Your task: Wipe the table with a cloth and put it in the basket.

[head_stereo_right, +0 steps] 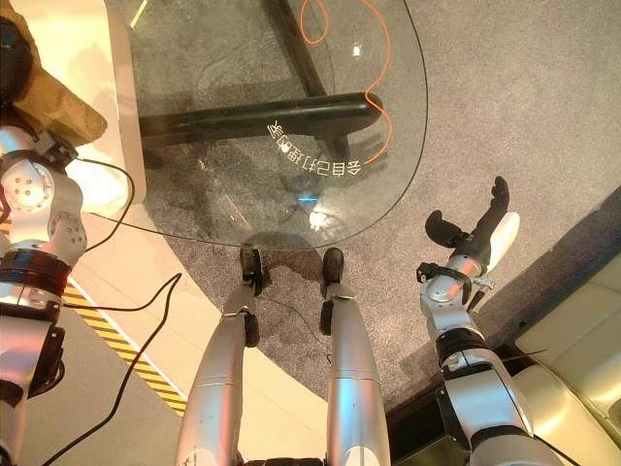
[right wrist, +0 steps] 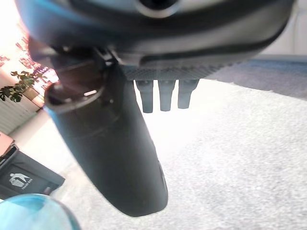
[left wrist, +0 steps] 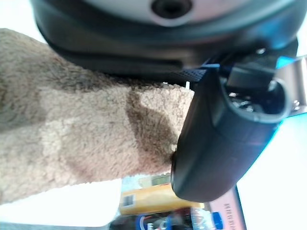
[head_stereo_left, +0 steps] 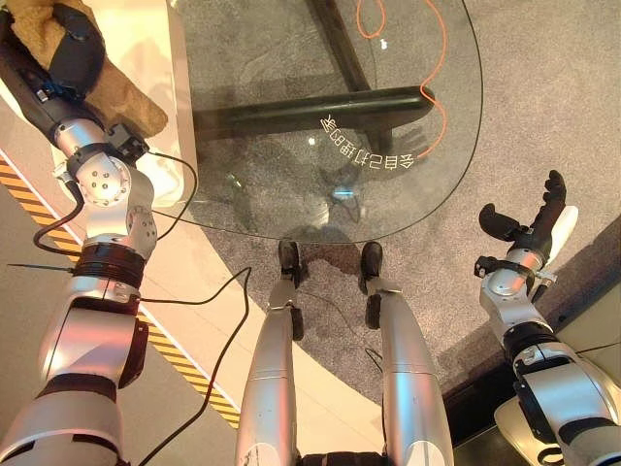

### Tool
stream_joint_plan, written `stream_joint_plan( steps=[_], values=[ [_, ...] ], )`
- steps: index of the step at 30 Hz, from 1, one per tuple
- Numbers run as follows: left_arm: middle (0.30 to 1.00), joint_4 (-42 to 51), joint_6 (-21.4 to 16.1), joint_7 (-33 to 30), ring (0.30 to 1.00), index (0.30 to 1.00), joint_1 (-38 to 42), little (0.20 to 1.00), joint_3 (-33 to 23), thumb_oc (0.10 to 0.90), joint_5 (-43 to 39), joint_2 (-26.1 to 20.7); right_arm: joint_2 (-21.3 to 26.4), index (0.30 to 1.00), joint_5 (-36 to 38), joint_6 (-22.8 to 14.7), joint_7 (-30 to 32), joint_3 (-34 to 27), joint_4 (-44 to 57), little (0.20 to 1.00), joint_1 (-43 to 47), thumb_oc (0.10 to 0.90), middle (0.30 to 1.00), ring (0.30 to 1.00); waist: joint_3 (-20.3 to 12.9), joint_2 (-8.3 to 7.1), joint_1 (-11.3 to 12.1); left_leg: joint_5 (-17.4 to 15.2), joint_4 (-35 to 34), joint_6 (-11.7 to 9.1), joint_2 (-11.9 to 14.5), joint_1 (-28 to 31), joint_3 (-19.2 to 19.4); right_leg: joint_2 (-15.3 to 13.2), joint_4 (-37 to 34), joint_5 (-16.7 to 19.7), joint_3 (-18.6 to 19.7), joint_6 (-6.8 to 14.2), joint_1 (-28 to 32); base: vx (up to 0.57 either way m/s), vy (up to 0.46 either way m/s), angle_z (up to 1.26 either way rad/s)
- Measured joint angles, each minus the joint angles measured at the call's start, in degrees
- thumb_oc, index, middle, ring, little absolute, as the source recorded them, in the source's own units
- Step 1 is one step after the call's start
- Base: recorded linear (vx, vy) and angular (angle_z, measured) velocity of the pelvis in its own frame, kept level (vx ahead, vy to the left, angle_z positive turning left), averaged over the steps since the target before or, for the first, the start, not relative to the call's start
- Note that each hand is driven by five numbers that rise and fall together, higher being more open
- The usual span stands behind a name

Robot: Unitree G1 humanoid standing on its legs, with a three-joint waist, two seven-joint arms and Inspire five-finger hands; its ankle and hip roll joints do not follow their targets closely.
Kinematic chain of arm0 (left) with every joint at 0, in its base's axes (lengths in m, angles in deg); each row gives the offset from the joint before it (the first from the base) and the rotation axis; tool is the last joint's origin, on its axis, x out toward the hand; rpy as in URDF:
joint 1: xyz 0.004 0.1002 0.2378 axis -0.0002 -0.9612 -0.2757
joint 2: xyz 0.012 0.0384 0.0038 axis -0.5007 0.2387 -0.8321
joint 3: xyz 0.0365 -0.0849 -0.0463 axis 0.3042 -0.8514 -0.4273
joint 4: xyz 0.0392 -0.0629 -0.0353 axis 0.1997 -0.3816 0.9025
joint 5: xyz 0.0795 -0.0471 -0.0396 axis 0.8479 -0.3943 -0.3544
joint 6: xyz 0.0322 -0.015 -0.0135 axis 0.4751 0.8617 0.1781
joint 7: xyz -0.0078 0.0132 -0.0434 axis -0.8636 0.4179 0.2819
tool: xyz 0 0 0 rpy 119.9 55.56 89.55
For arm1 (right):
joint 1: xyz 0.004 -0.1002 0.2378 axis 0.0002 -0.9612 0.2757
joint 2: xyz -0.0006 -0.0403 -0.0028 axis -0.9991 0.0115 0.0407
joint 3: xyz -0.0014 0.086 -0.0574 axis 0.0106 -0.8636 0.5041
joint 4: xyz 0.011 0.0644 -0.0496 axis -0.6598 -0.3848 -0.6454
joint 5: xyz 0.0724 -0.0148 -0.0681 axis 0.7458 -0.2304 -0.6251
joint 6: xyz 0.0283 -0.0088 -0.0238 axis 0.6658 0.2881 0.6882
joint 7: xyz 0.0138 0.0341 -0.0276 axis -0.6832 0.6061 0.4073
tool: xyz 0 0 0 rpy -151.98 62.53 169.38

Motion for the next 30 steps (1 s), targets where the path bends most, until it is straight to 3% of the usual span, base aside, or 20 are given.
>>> stream_joint_plan(
  steps=[6,19,30],
  values=[
    [0.300,-3.8,6.1,-1.4,0.300,0.300,1.5,0.200,2.3,0.100,0.9,-0.8,0.0,0.900,0.4,0.0,-1.5,0.1,-2.2,0.900,0.2,0.800,0.900,0.900,0.0,-0.01,-0.2,0.0,0.1,0.0,0.1,-0.1,0.0,0.1,0.0,0.0,0.0,0.0,0.0,0.00,0.000,0.00],
    [0.300,-11.1,15.5,-2.7,0.300,0.300,3.5,0.200,2.5,0.100,5.6,-1.6,0.0,0.900,0.5,0.0,-2.2,0.8,-2.7,0.900,0.3,0.800,0.900,0.900,0.0,-0.45,-1.4,0.1,0.2,-0.1,0.2,-0.9,-0.1,0.2,0.1,0.2,-0.1,-0.2,-0.9,0.00,0.000,0.00],
    [0.300,-11.3,16.8,-2.1,0.300,0.300,4.3,0.200,4.5,0.100,7.6,-1.6,0.0,0.900,0.5,0.0,-2.2,1.8,-2.6,0.900,1.7,0.800,0.900,0.900,0.0,-0.69,-1.5,0.1,0.2,-0.1,0.4,-1.4,-0.1,0.3,-0.1,0.2,-0.1,-0.2,-1.3,0.00,0.000,0.00]
  ],
)
